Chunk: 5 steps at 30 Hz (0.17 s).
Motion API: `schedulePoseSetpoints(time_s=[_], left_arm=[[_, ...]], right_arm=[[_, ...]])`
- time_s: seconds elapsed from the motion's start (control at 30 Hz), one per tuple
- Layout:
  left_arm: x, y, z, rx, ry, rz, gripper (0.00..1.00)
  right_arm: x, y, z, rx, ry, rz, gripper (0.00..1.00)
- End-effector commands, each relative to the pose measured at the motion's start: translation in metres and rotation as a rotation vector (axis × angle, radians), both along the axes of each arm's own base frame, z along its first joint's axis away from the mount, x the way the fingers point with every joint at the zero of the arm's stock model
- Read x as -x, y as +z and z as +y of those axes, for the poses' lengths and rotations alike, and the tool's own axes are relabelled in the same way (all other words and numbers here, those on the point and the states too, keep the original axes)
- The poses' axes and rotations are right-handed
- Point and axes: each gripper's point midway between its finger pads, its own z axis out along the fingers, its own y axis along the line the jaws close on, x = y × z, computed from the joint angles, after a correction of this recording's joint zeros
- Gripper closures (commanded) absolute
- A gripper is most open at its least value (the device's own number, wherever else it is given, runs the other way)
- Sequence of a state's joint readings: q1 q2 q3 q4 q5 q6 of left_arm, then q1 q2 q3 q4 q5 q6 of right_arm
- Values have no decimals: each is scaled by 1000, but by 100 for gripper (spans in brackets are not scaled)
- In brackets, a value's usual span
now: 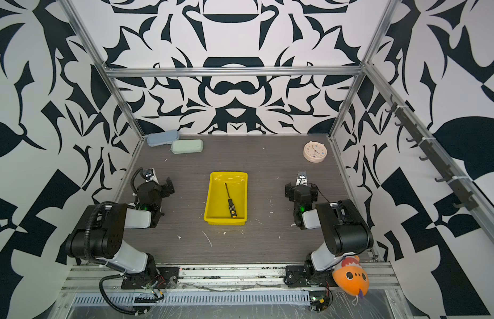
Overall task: Put the screwdriver in the bin
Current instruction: Reset both arms
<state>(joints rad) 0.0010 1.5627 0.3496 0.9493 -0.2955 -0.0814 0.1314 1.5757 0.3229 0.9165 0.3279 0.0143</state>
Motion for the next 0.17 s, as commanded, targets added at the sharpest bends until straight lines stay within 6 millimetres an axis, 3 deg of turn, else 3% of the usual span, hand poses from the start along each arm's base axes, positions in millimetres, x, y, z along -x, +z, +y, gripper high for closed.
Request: schedulePoseSetpoints(time_s=[0.0,0.13], left_arm=[[-3,4,-1,7,-13,-6,1],[-3,4,-2,6,-14,-10,1]], right_arm=[[-13,16,6,-36,51,-49,0],[-12,17,5,-29,52,-50,0]])
